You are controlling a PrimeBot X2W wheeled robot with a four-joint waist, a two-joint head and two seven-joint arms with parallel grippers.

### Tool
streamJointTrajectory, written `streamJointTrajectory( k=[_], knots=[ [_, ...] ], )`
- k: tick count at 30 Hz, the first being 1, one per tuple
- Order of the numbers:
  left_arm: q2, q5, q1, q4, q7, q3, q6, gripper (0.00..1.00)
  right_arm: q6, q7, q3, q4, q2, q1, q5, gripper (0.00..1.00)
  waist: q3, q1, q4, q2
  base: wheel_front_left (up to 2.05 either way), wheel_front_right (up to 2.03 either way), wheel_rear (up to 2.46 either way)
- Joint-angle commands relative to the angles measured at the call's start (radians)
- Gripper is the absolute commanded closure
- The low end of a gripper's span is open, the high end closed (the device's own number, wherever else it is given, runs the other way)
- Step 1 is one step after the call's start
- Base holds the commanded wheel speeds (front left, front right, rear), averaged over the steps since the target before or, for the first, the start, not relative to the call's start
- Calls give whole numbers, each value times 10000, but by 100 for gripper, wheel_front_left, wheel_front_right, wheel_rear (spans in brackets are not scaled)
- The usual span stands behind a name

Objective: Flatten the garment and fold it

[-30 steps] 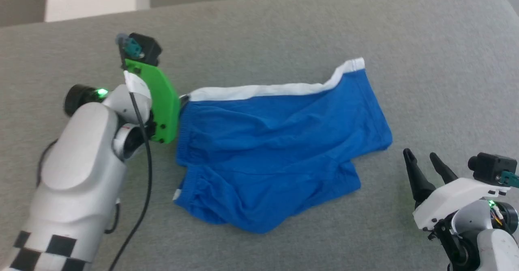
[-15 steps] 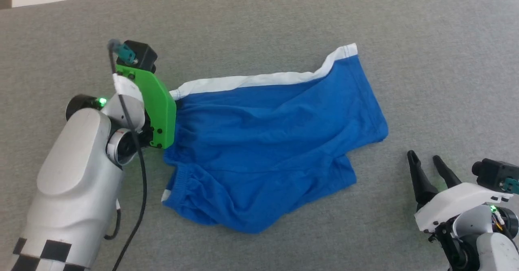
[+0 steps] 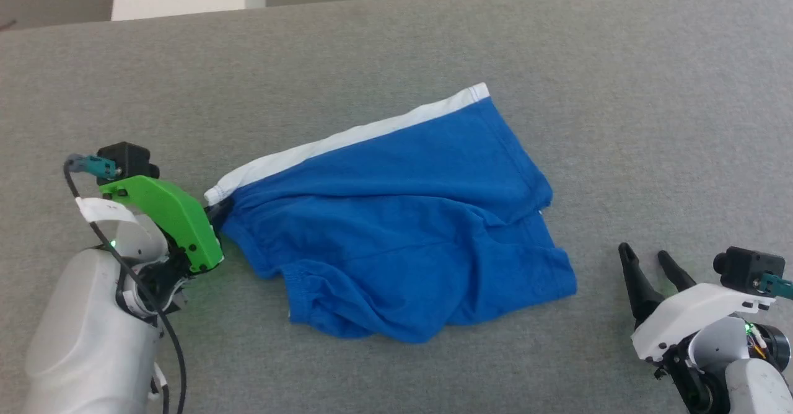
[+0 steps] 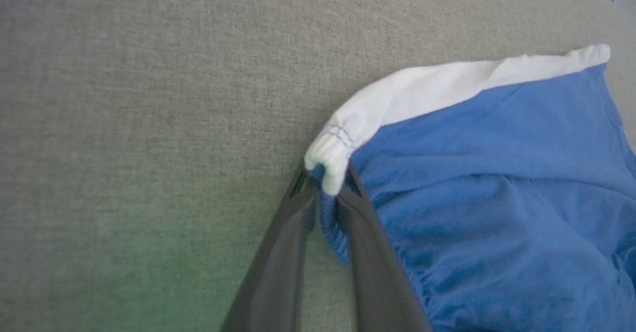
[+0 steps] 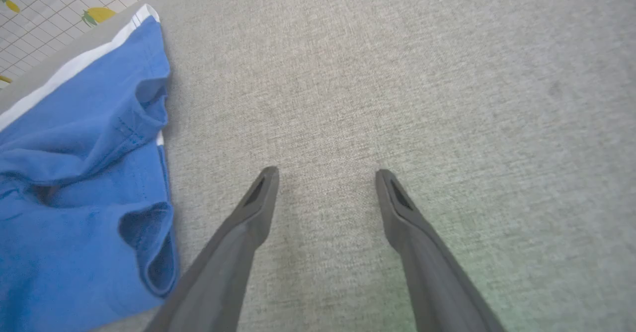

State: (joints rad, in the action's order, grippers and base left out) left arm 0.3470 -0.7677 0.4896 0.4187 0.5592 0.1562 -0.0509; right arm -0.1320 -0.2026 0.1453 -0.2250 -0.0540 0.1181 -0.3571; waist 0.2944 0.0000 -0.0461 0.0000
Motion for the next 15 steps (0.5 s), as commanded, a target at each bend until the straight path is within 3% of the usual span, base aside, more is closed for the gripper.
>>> streamJointTrajectory(
  k=[1, 5, 12, 15],
  knots=[
    [-79, -7, -106, -11, -170, 30, -41, 0, 13, -98, -44, -66, 38, 0, 121, 0, -249, 0, 275, 0, 0, 0, 0],
    [-185, 397, 8, -415, -1660, -32, -236, 0, 13, -374, 54, 159, 38, 174, 359, 0, -352, 0, 532, 0, 0, 0, 0],
    [357, 2748, -761, -1355, -6869, 41, -404, 0, 13, -1622, -55, 848, 38, 1821, 1124, 0, -185, 0, 902, 0, 0, 0, 0],
    [297, 3022, -1211, -1379, -7807, -41, -331, 0, 13, -2558, -299, 716, 38, 2943, 1694, 0, 16, 0, 1121, 0, 0, 0, 0]
  ],
)
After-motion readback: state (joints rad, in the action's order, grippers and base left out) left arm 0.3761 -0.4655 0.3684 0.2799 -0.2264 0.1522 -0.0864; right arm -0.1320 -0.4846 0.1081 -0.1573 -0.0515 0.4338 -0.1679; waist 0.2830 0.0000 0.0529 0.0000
